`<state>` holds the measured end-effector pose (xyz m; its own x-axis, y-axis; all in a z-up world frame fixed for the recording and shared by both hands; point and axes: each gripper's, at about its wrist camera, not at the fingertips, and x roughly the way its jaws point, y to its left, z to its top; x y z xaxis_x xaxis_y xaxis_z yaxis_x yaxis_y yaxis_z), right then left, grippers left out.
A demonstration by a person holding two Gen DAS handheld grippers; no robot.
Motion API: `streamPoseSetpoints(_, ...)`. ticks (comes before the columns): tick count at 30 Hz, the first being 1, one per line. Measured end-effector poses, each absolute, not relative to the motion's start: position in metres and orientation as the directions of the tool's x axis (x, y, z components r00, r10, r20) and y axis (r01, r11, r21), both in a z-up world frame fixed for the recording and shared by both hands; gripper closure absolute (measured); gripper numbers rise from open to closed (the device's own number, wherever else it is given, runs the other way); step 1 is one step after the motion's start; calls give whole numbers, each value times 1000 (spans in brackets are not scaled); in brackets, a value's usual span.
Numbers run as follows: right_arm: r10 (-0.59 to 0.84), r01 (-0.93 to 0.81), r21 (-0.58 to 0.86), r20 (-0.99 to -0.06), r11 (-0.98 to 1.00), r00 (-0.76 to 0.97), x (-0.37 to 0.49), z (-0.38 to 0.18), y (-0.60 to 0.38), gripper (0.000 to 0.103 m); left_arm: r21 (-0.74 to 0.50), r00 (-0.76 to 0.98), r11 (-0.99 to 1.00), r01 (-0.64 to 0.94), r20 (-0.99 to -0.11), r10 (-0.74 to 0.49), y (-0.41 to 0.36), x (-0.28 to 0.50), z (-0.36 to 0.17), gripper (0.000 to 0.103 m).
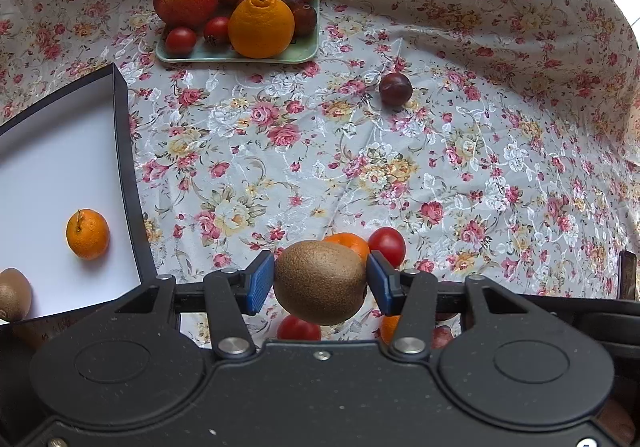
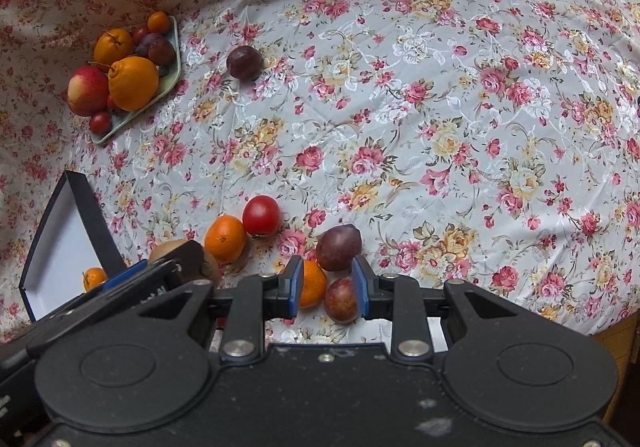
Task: Organize fruits
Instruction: 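Lift the kiwi with the left tool while the right tool grasps the dark red plum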
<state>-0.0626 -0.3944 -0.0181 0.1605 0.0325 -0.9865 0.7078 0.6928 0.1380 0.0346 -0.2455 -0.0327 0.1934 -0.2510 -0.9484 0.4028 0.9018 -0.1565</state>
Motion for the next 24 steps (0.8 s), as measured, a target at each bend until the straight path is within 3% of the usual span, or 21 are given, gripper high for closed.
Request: streamPoseSetpoints(24, 11, 751, -12, -1000, 660, -26, -27, -89, -397, 71, -170, 231, 919, 355, -937, -263, -203, 54, -17, 47)
